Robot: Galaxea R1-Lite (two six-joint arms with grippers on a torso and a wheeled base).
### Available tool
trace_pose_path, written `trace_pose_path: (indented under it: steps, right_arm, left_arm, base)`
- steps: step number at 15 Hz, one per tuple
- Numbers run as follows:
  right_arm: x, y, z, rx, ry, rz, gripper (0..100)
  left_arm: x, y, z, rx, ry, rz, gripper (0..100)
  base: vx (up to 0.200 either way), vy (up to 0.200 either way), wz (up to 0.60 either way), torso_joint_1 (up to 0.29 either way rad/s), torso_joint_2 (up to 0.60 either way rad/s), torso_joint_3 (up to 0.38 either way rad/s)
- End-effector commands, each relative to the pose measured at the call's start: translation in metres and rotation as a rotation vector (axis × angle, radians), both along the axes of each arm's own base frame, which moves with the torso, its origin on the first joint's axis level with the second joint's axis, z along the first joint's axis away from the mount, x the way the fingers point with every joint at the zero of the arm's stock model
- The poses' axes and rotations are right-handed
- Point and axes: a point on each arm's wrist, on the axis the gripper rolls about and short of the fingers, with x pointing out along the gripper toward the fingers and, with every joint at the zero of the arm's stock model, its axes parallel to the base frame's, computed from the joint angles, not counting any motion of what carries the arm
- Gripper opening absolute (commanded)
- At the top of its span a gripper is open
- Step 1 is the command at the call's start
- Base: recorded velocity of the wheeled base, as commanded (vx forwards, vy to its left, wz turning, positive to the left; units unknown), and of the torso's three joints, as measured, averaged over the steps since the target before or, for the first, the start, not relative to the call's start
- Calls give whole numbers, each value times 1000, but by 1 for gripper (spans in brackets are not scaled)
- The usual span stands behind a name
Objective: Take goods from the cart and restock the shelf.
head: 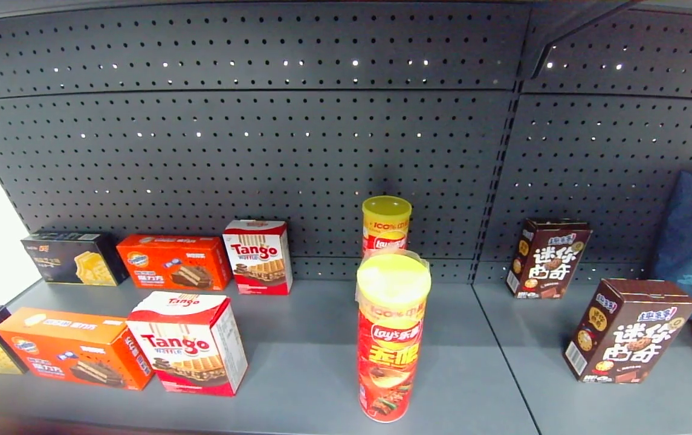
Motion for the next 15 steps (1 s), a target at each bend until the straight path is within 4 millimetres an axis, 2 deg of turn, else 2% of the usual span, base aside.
trace_pose_path:
  steps: [1, 2, 4, 15]
  right_arm:
    - [0, 0, 0, 0, 2, 1, 100]
    - [0, 0, 0, 0, 2, 1, 100]
    - [0, 0, 0, 0, 2, 1, 100]
    - [0, 0, 0, 1, 2, 1, 100]
  left_arm:
    - [0, 0, 0, 1, 0, 0, 100]
    - [0, 0, 0, 1, 0, 1, 100]
    - [0, 0, 0, 1, 0, 1, 100]
    - [0, 0, 0, -2, 0, 1, 100]
  base:
    - [0, 0, 0, 0, 0, 0]
    - [0, 0, 0, 0, 0, 0]
    - [-200, 0, 0, 2, 2, 5]
    - [0, 0, 0, 0, 0, 0]
